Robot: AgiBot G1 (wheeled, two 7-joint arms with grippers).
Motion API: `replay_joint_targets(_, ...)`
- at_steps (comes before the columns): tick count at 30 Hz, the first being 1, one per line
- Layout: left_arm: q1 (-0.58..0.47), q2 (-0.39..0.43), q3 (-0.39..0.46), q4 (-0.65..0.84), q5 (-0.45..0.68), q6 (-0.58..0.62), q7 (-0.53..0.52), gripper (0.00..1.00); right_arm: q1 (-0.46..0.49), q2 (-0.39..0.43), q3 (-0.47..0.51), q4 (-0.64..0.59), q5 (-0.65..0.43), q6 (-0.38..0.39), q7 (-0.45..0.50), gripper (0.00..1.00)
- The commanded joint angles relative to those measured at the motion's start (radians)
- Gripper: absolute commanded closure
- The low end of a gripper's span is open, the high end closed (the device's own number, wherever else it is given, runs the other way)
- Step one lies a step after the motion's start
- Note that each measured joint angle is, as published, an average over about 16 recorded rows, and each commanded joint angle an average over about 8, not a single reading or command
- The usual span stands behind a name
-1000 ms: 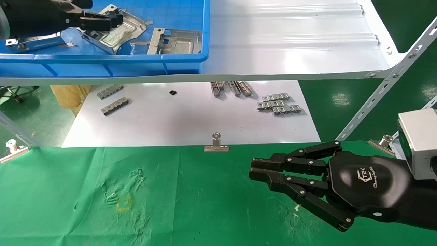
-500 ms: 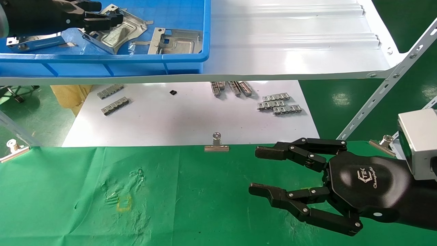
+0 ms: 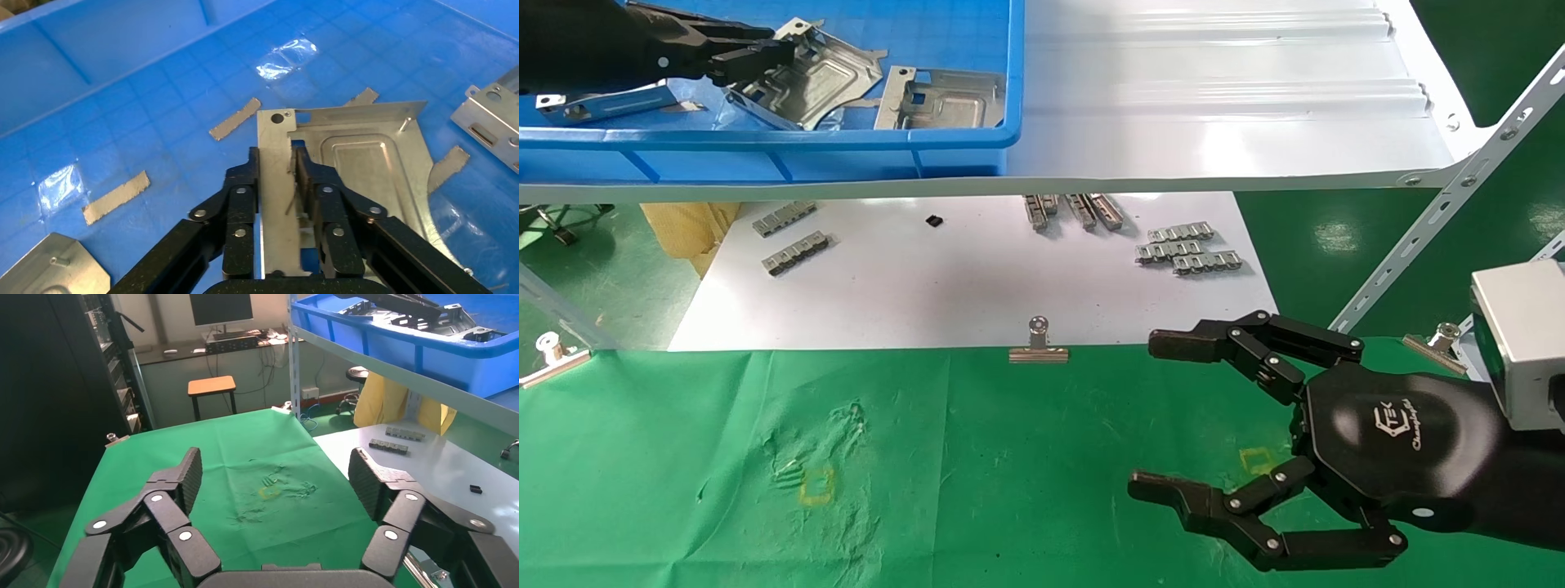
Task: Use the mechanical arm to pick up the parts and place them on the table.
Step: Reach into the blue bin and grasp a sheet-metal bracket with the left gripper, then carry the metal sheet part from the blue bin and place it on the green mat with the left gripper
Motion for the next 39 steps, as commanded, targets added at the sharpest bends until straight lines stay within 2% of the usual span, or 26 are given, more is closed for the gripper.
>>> replay_joint_targets(1, -0.003, -0.001, 0.001, 0.003, 0.002, 0.002, -0.001, 1.0, 0.0, 0.0, 0.0, 0.0, 0.0, 0.0, 0.0, 0.0)
replay_joint_targets(6, -0.015, -0.016, -0.019, -0.018, -0.029, 0.071, 0.026, 1.0, 0.0, 0.0, 0.0, 0.0, 0.0, 0.0, 0.0, 0.0)
replay_joint_targets(14, -0.038, -0.064, -0.064, -0.074, -0.107, 0.419, 0.096, 1.0, 0.0, 0.0, 0.0, 0.0, 0.0, 0.0, 0.0, 0.0)
replay_joint_targets(18, -0.012, -0.075, -0.063, -0.119, -0.137, 0.521, 0.111, 1.0, 0.0, 0.0, 0.0, 0.0, 0.0, 0.0, 0.0, 0.0)
replay_joint_targets(23, 0.076, -0.121, -0.031, -0.279, -0.222, 0.543, 0.092, 1.0, 0.0, 0.0, 0.0, 0.0, 0.0, 0.0, 0.0, 0.0)
replay_joint_targets(31, 0.28, -0.301, 0.098, -0.676, -0.453, 0.531, 0.032, 1.0, 0.0, 0.0, 0.0, 0.0, 0.0, 0.0, 0.0, 0.0)
replay_joint_targets(35, 0.321, -0.364, 0.18, -0.751, -0.447, 0.524, 0.101, 1.0, 0.0, 0.0, 0.0, 0.0, 0.0, 0.0, 0.0, 0.0)
replay_joint_targets(39, 0.33, -0.385, 0.261, -0.751, -0.379, 0.518, 0.233, 1.0, 0.0, 0.0, 0.0, 0.0, 0.0, 0.0, 0.0, 0.0)
